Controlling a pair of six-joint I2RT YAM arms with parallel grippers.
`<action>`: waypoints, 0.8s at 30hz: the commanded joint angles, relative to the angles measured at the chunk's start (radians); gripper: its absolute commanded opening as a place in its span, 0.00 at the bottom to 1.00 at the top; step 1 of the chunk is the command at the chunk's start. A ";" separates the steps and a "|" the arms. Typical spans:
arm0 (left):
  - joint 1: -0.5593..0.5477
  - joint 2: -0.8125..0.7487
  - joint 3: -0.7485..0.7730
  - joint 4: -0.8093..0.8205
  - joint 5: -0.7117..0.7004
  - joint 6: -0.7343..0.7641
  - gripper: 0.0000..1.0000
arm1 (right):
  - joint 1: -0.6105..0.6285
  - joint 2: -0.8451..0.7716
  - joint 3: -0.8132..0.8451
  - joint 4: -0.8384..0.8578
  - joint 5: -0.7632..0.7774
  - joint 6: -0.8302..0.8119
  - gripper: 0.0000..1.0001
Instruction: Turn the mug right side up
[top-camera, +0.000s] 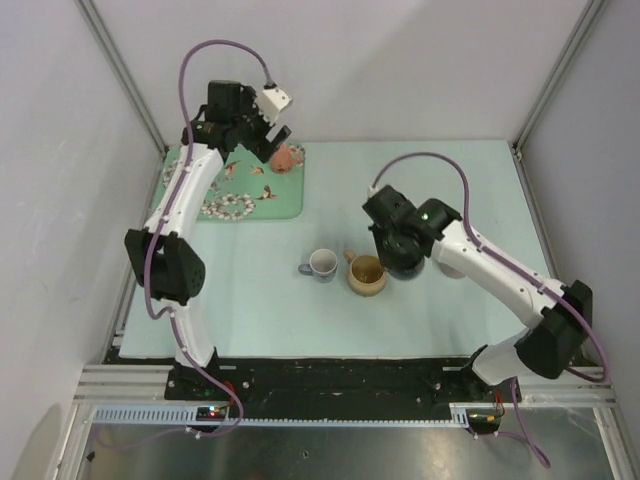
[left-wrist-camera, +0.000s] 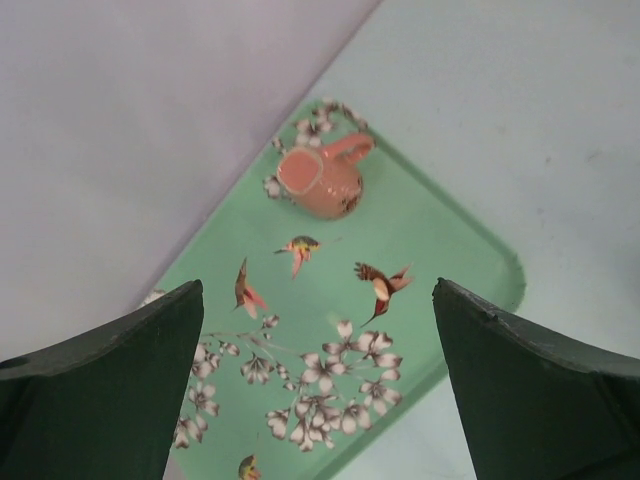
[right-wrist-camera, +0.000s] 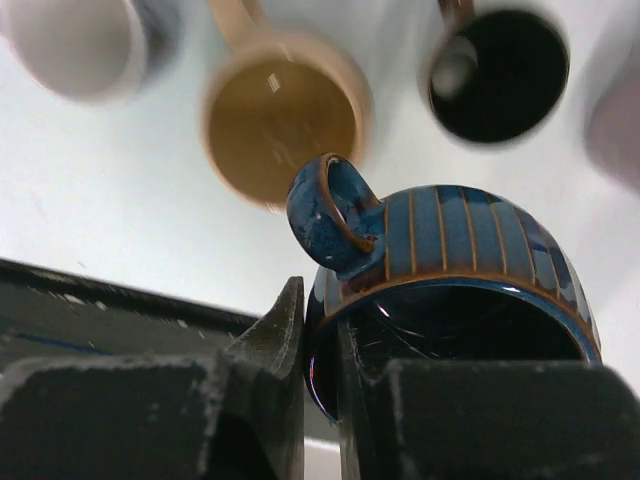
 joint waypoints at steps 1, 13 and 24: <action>0.001 0.053 -0.018 0.012 -0.051 0.188 1.00 | 0.026 -0.126 -0.129 -0.072 0.051 0.163 0.00; -0.077 0.224 -0.022 0.012 -0.157 0.846 0.87 | -0.087 -0.304 -0.582 0.252 -0.073 0.257 0.00; -0.115 0.565 0.267 0.014 -0.237 1.109 0.75 | -0.077 -0.203 -0.665 0.354 -0.009 0.232 0.00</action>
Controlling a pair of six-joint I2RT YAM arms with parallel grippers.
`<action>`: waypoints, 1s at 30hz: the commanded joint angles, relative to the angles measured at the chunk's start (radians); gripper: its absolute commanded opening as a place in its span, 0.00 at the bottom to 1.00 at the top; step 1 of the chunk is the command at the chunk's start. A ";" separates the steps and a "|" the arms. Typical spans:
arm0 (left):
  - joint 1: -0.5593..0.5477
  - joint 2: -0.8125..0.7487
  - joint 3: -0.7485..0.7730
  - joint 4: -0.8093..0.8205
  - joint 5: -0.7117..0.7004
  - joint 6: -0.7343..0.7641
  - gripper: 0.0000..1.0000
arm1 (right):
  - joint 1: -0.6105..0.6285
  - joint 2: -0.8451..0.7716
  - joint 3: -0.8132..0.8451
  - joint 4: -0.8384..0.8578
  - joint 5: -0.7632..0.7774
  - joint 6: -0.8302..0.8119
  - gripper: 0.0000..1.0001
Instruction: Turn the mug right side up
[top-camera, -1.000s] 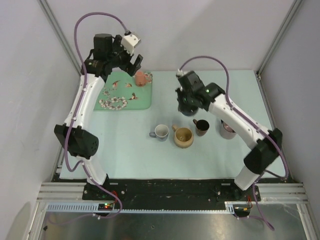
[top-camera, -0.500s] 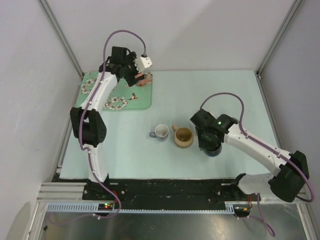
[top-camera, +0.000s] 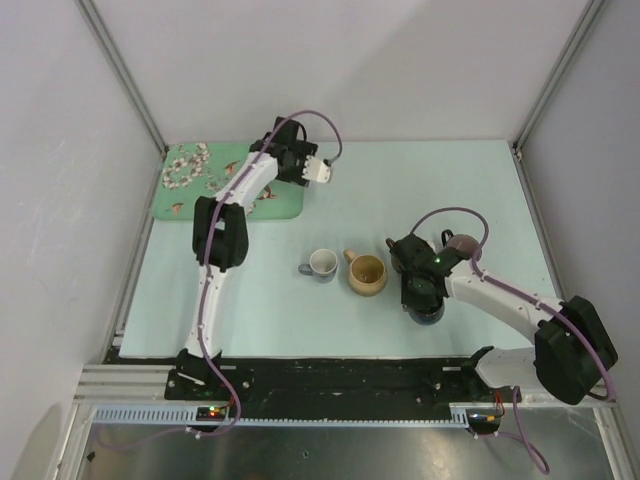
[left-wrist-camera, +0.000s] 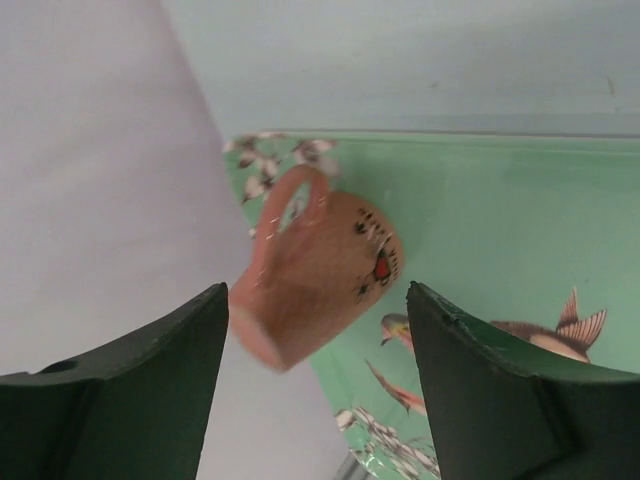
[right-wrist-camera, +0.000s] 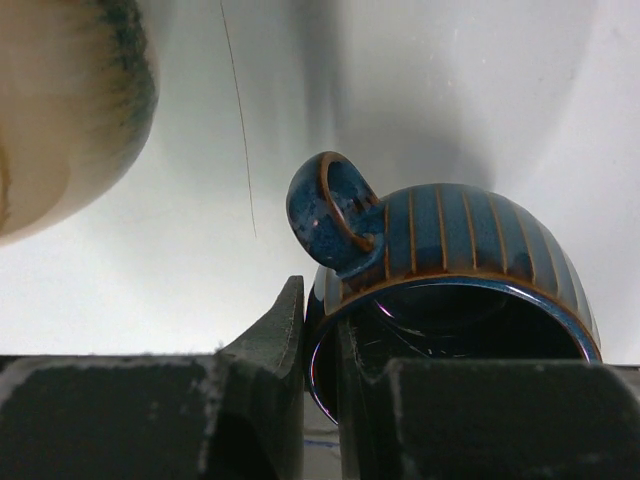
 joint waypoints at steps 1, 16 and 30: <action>-0.012 0.062 0.070 0.005 -0.050 0.168 0.74 | 0.018 0.014 -0.009 0.129 0.024 -0.013 0.00; -0.008 0.227 0.205 0.015 -0.176 0.287 0.60 | 0.014 0.008 -0.028 0.187 0.011 -0.047 0.00; 0.015 0.006 -0.104 0.014 -0.140 0.132 0.46 | 0.078 -0.012 -0.089 0.317 0.062 -0.036 0.42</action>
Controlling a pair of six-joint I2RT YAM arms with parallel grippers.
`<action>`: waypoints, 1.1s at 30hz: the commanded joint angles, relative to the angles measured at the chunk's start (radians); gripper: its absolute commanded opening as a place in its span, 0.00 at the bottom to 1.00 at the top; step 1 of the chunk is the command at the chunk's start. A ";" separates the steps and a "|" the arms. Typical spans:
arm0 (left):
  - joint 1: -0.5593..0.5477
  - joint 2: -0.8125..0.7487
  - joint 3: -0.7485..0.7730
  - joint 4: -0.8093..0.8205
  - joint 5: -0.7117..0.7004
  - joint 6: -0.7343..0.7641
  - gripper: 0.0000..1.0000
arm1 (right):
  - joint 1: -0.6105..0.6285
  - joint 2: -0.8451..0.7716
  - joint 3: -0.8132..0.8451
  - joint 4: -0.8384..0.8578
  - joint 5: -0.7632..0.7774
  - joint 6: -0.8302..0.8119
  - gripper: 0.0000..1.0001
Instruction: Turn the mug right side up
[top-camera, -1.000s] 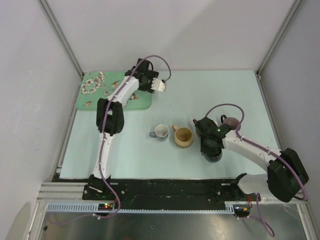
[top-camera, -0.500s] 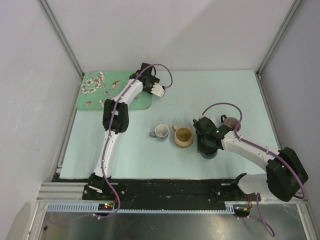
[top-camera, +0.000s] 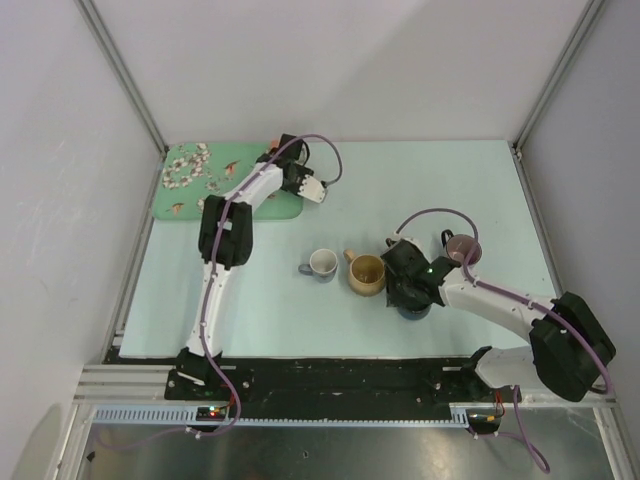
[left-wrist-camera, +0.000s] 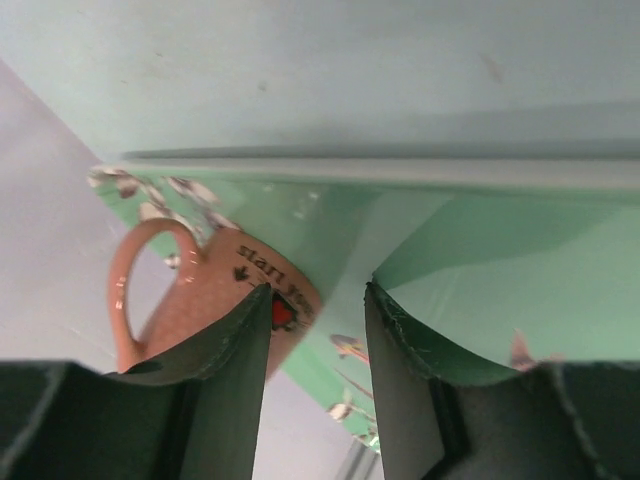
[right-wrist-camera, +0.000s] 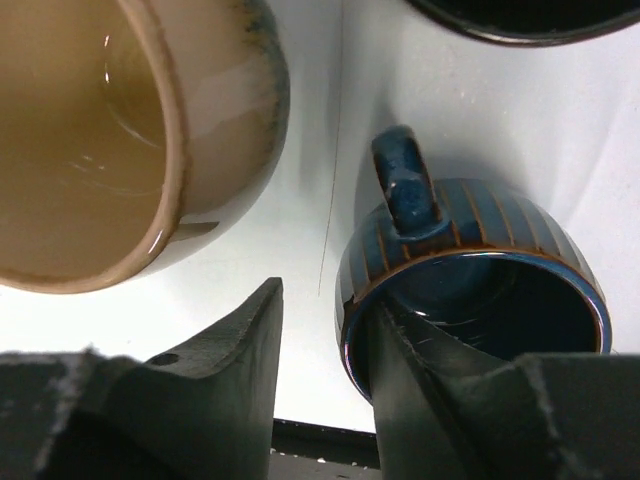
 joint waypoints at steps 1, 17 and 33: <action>0.021 -0.134 -0.079 -0.022 0.005 -0.054 0.46 | 0.011 -0.061 -0.031 0.077 0.034 0.012 0.44; 0.014 -0.044 0.327 -0.005 0.271 -0.412 0.77 | -0.085 -0.289 -0.045 -0.003 0.001 0.017 0.72; 0.013 0.101 0.235 0.436 0.153 -0.350 0.78 | -0.087 -0.280 -0.044 -0.017 -0.043 0.032 0.73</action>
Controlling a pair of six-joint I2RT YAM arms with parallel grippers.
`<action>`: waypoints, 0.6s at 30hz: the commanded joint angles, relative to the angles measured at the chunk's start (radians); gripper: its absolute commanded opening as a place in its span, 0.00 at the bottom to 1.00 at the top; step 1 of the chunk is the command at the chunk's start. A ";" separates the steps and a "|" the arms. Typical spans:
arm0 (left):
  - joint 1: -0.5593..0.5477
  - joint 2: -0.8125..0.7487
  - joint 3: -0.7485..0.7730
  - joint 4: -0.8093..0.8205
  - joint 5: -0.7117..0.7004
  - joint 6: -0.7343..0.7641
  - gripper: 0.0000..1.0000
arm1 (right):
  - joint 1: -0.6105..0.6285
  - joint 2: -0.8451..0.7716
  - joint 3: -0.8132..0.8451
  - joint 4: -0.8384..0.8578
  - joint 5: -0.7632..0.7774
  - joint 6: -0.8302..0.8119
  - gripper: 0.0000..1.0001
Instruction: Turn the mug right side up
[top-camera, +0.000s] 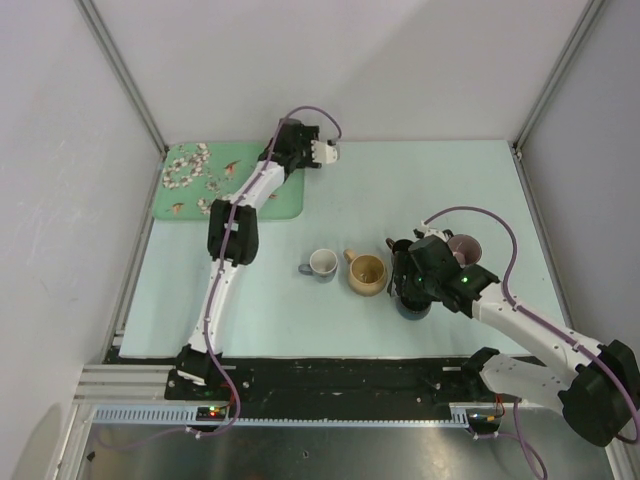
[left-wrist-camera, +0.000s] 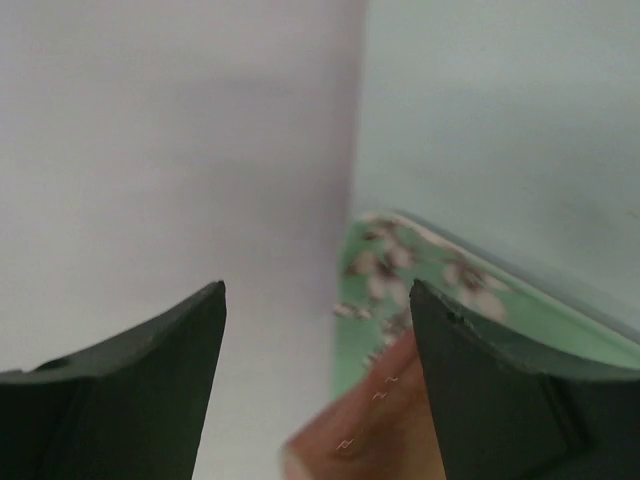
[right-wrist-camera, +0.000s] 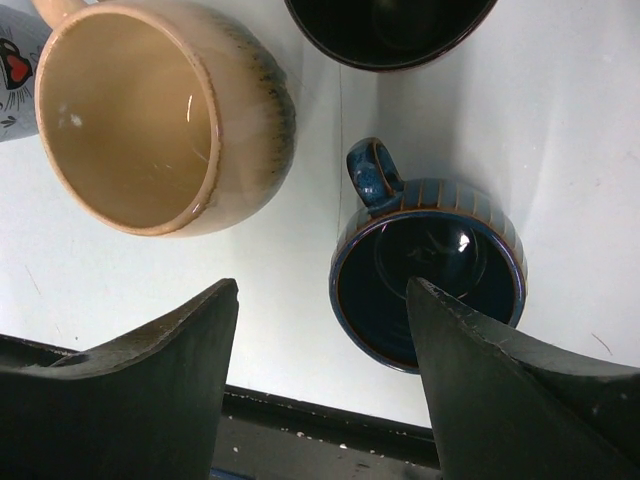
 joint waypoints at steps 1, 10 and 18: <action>-0.002 -0.077 -0.084 0.067 -0.009 0.038 0.78 | -0.002 -0.013 0.004 -0.017 -0.001 0.011 0.73; 0.018 -0.265 -0.310 -0.116 0.043 0.120 0.76 | -0.004 -0.041 0.003 -0.028 0.016 0.001 0.74; 0.029 -0.112 -0.034 -0.275 -0.117 0.179 0.76 | -0.008 -0.034 0.004 -0.023 0.013 -0.016 0.75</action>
